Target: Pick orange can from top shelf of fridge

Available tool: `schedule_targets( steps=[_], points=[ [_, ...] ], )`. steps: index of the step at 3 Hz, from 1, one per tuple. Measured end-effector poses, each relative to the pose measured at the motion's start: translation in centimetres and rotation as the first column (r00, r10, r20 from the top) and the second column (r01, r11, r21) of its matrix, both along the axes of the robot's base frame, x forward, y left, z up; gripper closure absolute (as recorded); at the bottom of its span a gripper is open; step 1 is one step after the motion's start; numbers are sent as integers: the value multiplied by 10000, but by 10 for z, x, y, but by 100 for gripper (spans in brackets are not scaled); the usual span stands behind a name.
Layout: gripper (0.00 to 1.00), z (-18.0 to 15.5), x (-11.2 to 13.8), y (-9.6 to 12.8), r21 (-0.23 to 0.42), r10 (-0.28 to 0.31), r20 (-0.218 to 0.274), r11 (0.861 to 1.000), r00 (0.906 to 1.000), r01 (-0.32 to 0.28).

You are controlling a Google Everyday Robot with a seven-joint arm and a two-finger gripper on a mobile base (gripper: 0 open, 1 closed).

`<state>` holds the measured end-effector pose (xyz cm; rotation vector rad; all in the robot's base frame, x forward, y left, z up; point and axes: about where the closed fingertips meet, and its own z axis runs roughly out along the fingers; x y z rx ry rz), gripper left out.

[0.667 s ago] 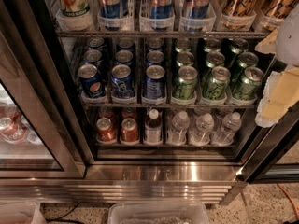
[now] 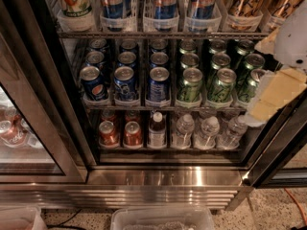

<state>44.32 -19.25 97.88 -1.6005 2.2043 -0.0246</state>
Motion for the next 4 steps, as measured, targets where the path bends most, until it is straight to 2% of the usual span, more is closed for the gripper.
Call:
schedule_targets(
  steps=[1, 2, 3, 4],
  points=[
    [0, -9, 0, 27, 1776, -362, 470, 9837, 9982, 274],
    [0, -33, -3, 56, 3355, -426, 759, 9419, 9962, 147],
    [0, -64, 0, 94, 4770, -178, 1336, 8776, 9909, -485],
    [0, -61, 18, 127, 6091, -548, 2480, 7852, 9672, -1117]
  ],
)
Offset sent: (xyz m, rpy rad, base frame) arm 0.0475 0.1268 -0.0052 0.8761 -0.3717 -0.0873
